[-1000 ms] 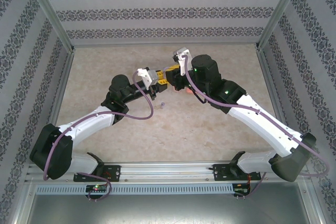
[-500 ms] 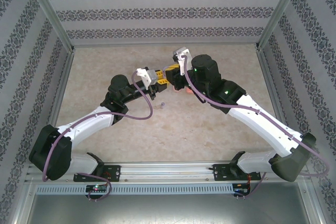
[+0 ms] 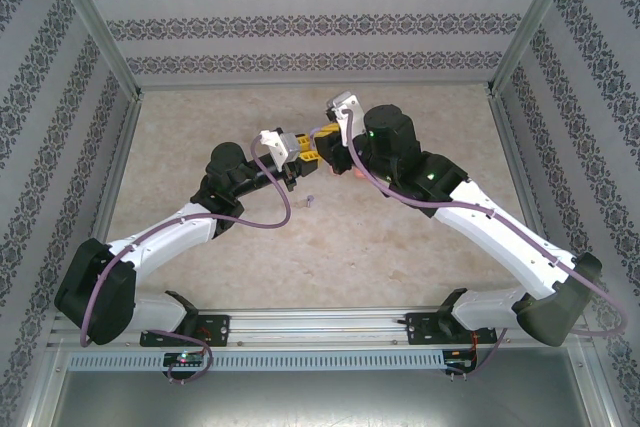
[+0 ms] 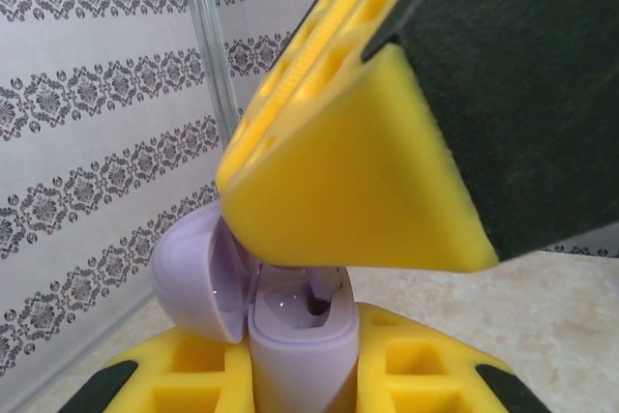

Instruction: Insert the wireless bluetooth earbuds into the charging case

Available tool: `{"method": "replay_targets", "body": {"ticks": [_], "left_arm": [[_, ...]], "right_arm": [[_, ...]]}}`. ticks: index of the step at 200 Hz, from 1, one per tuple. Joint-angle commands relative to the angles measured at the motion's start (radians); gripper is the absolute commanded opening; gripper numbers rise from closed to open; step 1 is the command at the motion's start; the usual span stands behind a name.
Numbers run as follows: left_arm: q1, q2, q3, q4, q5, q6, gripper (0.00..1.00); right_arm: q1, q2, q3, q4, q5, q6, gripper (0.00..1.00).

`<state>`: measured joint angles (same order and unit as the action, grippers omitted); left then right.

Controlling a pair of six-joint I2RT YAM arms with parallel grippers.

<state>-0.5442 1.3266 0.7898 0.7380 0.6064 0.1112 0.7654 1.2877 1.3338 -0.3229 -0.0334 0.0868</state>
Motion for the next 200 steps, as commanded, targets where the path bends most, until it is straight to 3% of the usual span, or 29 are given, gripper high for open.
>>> {"method": "replay_targets", "body": {"ticks": [1, 61, 84, 117, 139, 200], "left_arm": [[-0.015, -0.033, 0.039, 0.044, 0.039, 0.001, 0.00], [-0.015, -0.030, 0.042, 0.040, 0.040, -0.002, 0.00], [-0.014, -0.029, 0.042, 0.032, 0.038, -0.004, 0.00], [-0.014, -0.024, 0.036, 0.040, 0.038, -0.007, 0.00], [-0.014, -0.022, 0.029, 0.048, 0.037, -0.008, 0.00], [-0.015, -0.019, 0.022, 0.065, 0.035, -0.013, 0.00]], "right_arm": [[0.029, 0.034, -0.016, -0.050, -0.055, -0.041, 0.19], [0.037, 0.045, -0.007, -0.049, -0.023, -0.033, 0.21], [0.037, 0.040, 0.015, -0.051, 0.003, -0.003, 0.31], [0.032, 0.023, 0.058, -0.048, 0.059, 0.061, 0.58], [0.022, -0.002, 0.084, -0.038, 0.081, 0.108, 0.67], [-0.041, -0.100, 0.100, -0.028, 0.096, 0.234, 0.74]]}}
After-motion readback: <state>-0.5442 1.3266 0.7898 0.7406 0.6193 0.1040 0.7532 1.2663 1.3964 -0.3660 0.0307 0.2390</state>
